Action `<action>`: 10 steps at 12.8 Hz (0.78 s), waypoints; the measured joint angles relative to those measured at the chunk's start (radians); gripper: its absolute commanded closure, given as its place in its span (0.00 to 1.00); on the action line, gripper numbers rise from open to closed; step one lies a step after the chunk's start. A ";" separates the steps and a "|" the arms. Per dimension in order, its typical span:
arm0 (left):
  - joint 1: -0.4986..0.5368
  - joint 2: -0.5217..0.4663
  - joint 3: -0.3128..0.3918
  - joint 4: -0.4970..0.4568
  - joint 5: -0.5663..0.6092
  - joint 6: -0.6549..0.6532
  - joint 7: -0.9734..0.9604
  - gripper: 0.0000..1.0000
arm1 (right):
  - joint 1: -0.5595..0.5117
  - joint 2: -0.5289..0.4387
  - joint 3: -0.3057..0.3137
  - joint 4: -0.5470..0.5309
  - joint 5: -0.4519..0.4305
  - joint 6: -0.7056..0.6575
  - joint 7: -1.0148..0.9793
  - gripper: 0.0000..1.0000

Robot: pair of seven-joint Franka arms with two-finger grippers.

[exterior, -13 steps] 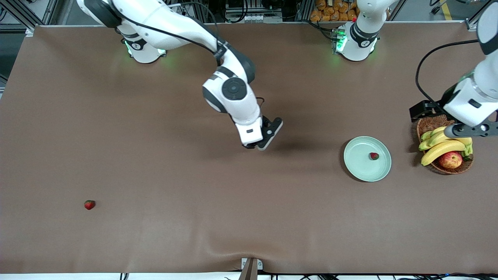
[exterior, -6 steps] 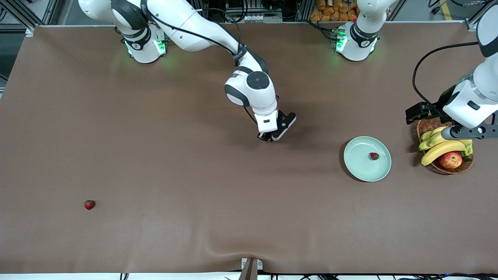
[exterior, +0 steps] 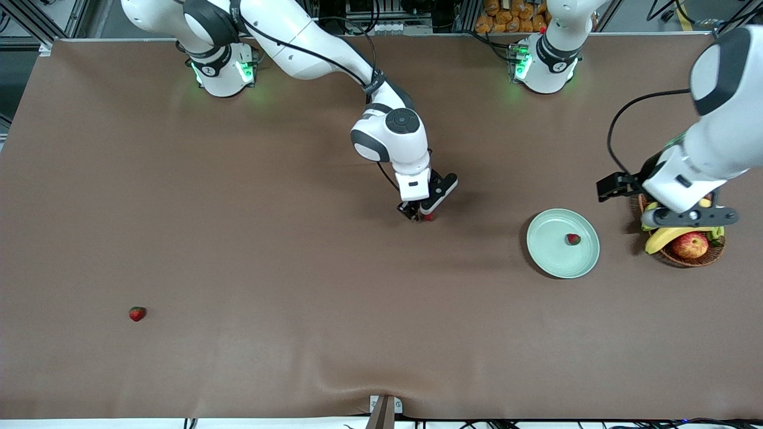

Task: Collect all strawberries into plate
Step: 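Drop the strawberry on the plate while the right gripper brings another, then grasp the second strawberry with the left gripper while the right reaches another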

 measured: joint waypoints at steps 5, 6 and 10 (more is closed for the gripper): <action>-0.066 0.070 -0.004 -0.069 -0.001 0.106 -0.038 0.00 | -0.068 -0.091 -0.020 0.016 -0.002 -0.152 -0.021 0.00; -0.089 0.096 -0.004 -0.088 -0.001 0.139 -0.081 0.00 | -0.098 -0.127 -0.021 0.015 -0.002 -0.205 -0.042 0.00; -0.233 0.192 -0.006 -0.141 -0.001 0.256 -0.391 0.00 | -0.273 -0.249 -0.024 -0.034 -0.002 -0.296 -0.097 0.00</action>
